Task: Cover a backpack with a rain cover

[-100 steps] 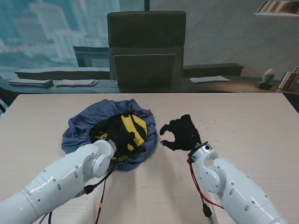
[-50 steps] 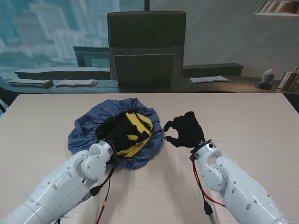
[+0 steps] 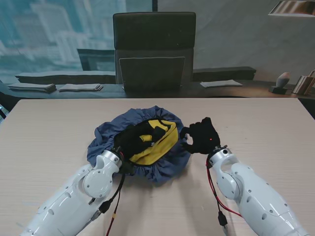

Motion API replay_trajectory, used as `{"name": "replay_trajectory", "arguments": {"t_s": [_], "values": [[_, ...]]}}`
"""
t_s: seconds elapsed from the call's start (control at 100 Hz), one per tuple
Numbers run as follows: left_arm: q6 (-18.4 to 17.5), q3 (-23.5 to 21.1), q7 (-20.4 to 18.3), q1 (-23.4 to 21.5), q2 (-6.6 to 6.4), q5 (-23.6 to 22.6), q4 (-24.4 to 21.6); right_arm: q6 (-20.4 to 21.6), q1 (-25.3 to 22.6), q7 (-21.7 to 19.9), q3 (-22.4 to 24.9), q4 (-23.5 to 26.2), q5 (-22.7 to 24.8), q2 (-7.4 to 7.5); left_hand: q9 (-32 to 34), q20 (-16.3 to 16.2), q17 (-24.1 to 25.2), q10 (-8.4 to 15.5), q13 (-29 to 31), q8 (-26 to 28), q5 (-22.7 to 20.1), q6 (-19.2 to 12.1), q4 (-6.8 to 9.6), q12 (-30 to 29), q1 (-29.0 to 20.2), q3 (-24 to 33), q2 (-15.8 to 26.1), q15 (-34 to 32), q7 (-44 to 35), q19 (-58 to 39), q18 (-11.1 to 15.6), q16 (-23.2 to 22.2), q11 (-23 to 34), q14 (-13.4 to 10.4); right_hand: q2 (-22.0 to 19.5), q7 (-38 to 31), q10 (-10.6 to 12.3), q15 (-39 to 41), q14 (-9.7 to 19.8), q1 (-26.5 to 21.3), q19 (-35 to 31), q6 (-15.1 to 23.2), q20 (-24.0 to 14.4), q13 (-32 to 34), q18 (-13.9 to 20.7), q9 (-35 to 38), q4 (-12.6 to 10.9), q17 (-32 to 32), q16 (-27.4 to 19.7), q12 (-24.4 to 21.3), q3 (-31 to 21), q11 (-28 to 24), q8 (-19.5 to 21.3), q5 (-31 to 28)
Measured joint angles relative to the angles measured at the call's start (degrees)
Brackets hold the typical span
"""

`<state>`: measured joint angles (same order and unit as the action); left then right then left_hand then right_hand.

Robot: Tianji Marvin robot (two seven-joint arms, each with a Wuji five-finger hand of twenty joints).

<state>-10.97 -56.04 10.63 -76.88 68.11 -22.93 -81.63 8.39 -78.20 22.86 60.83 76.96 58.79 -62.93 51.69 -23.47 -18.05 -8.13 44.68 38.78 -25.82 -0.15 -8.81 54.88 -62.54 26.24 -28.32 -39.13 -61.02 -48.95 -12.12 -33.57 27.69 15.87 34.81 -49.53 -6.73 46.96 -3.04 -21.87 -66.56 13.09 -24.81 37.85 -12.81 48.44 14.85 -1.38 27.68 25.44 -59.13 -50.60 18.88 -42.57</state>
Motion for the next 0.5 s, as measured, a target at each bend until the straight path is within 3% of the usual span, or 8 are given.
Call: {"name": "replay_trajectory", "arguments": {"t_s": [0.17,0.28,0.35,0.36,0.4,0.5], "values": [[0.3,-2.4,2.9,-1.9,0.44,8.0,-4.2,0.0,0.0,0.5,0.4,-0.8,0.5,0.60,0.0,0.0,-0.9,-0.4,0.6,0.3,0.0,0.3,0.02,0.6,-0.7,0.0,0.3,0.0,0.0,0.0,-0.7,0.0,0.1,0.0,1.7,-3.5,0.0,2.9,-0.9,-1.1,-1.6,0.0,0.0,4.1,-0.3,4.8,0.6,-2.4,0.0,2.7,0.0,-1.6,-2.7,-3.8],[0.8,-2.8,3.2,-2.2,0.80,7.5,-4.8,0.7,0.1,-6.3,0.1,0.2,-0.1,1.21,0.0,0.0,-1.1,-0.4,0.7,0.4,0.0,0.3,0.03,0.7,-0.7,0.0,0.5,0.0,0.0,0.0,-0.7,0.0,0.1,0.0,2.4,-1.4,0.0,3.4,-1.3,-3.0,-2.2,3.5,-0.4,6.2,-1.0,6.9,0.6,-4.0,0.1,3.6,-1.4,-2.1,-5.8,-4.9],[1.5,-2.7,3.5,-2.3,1.04,8.7,-4.8,2.5,0.2,-12.3,-0.5,1.3,-3.3,1.59,0.0,0.0,-1.2,-0.5,0.7,0.4,0.0,0.3,0.02,0.7,-0.7,0.0,0.6,0.0,0.0,0.0,-0.7,0.0,0.1,0.0,2.6,9.2,0.0,3.4,-1.3,-3.0,-2.2,5.0,-0.8,6.2,-1.0,6.7,0.6,-4.3,0.3,5.2,-5.2,-2.1,-5.9,-1.4],[1.6,-2.7,3.5,-2.3,1.08,9.2,-4.8,2.9,0.2,-13.1,-0.6,1.4,-4.0,1.63,0.0,0.0,-1.2,-0.5,0.7,0.4,0.0,0.3,0.03,0.7,-0.7,0.0,0.6,0.0,0.0,0.0,-0.7,0.0,0.1,0.0,2.6,9.5,0.0,3.4,-1.3,-2.5,-2.2,5.3,-0.9,6.2,-1.0,6.7,-1.0,-4.3,0.4,5.3,-6.1,-2.1,-5.3,-1.1],[1.9,-2.6,3.8,-2.4,1.31,11.6,-4.6,3.7,0.4,-15.5,-1.3,1.9,-6.6,1.78,0.0,0.0,-1.2,-0.5,0.7,0.4,0.0,0.3,0.03,0.7,-0.7,0.0,0.6,0.0,0.0,0.0,-0.8,0.0,0.2,0.0,1.7,14.2,0.0,3.4,-1.3,-1.7,-2.2,6.7,-0.9,6.1,-0.9,6.1,-3.2,-4.3,0.7,5.5,-8.4,-2.0,-4.6,2.2],[2.7,-2.5,4.1,-2.7,1.89,14.9,-4.3,3.3,1.7,-15.6,-4.6,2.1,-7.6,2.03,0.0,0.0,-1.2,-0.5,0.7,0.4,0.0,0.3,0.03,0.7,-0.8,0.0,0.6,0.0,0.0,0.0,-1.3,0.0,0.3,0.1,-0.8,16.3,0.5,3.4,-0.7,-2.4,-2.2,9.0,-1.5,5.0,-0.1,4.0,-5.1,-3.9,0.8,6.2,-8.9,-2.2,-4.4,12.2]]}}
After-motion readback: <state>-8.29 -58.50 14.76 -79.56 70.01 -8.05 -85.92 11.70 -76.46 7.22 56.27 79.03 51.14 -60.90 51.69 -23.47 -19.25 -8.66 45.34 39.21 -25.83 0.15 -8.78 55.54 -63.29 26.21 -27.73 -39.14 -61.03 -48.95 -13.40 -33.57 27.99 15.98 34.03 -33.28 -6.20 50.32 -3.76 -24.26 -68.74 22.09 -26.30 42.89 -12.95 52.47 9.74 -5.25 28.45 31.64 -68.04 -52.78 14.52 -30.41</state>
